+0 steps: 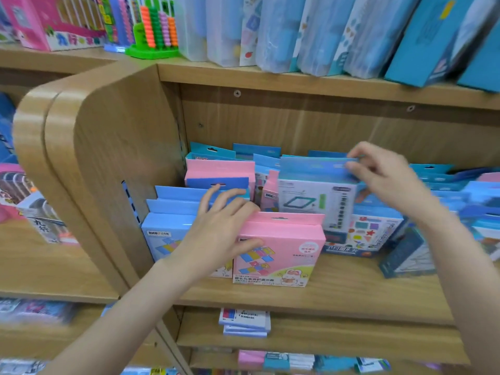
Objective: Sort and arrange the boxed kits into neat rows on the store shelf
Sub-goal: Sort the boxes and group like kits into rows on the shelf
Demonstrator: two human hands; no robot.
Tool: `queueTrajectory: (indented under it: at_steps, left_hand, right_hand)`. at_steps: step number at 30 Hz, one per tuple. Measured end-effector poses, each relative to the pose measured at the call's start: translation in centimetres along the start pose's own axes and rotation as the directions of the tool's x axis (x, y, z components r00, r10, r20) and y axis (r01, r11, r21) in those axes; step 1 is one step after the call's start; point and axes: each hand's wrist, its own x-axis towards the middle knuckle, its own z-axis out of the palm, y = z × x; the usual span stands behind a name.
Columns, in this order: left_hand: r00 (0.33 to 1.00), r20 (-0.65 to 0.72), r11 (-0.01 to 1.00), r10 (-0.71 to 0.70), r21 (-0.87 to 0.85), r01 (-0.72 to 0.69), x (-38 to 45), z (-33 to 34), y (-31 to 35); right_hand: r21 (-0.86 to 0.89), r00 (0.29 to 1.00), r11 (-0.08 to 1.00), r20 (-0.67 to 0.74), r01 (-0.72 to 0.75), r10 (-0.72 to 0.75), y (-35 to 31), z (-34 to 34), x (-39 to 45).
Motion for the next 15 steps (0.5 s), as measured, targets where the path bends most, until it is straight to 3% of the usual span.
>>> queueTrajectory:
  at_steps: [3,6,10,15]
  left_hand:
    - [1.0,-0.02,1.0,0.007,-0.002,-0.007,0.0,0.2,-0.1]
    - [0.999,-0.04,1.0,0.02,0.002,-0.02,0.1,0.2,-0.1]
    - [0.999,-0.025,0.999,0.023,0.026,-0.022,0.4,0.3,-0.3]
    - [0.999,0.022,0.999,0.034,0.005,-0.034,0.4,-0.1,-0.7]
  right_hand:
    - [0.026,0.998,0.999,-0.034,-0.046,0.047,1.3,-4.0,-3.6]
    - [0.068,0.981,0.979,0.005,-0.194,0.194,3.3,-5.7,-7.3]
    - [-0.341,0.971,0.91,-0.035,-0.235,0.238,6.4,-4.7,-9.9]
    - [-0.54,0.984,0.823,-0.09,-0.177,0.152,5.6,-3.9,-8.5]
